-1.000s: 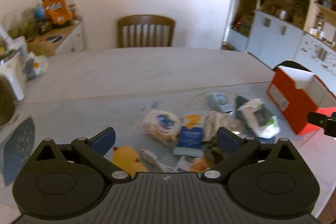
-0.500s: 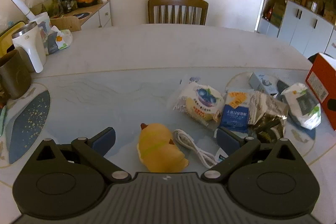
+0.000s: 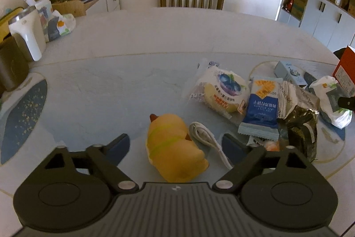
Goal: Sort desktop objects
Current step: 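Move both tools toward the snacks, left toward the yellow duck, right toward the white bag, then grasp the yellow toy duck with left tool while right tool grasps the white-green bag, then carry the duck with left tool while right tool carries the bag into the red shoebox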
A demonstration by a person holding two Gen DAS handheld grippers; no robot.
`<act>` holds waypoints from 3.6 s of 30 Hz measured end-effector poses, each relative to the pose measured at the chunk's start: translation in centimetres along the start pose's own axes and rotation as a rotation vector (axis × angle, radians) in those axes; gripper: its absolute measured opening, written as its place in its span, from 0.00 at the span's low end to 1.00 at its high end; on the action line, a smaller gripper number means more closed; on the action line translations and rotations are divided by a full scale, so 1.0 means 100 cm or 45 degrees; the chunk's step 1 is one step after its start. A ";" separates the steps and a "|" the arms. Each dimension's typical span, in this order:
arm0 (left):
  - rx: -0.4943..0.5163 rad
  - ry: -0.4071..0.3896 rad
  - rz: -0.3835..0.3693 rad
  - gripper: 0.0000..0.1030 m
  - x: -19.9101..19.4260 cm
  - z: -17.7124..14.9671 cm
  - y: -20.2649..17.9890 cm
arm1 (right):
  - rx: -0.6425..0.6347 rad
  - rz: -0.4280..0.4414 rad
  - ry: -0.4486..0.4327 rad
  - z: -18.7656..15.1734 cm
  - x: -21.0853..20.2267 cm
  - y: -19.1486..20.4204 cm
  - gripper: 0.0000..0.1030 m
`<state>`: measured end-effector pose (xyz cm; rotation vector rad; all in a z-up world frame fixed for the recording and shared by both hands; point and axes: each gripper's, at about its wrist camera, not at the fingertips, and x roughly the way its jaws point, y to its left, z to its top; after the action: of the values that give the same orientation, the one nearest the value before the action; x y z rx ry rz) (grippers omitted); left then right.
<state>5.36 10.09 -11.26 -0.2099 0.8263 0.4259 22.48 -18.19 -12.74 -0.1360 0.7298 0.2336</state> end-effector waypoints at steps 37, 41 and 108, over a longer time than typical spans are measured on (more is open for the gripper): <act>-0.032 0.047 -0.011 0.48 0.000 -0.005 0.006 | -0.043 0.030 0.046 0.009 -0.002 -0.001 0.05; -0.029 0.034 -0.008 0.47 -0.006 -0.003 0.008 | -0.034 0.030 0.040 0.007 -0.007 -0.005 0.04; 0.679 -0.190 -0.704 0.48 -0.057 0.112 -0.338 | 0.263 0.058 -0.172 0.074 -0.079 -0.230 0.03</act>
<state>24.38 -17.95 0.96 0.0930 0.6733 -0.2988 27.51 -40.20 -0.99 0.0925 0.6190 0.2076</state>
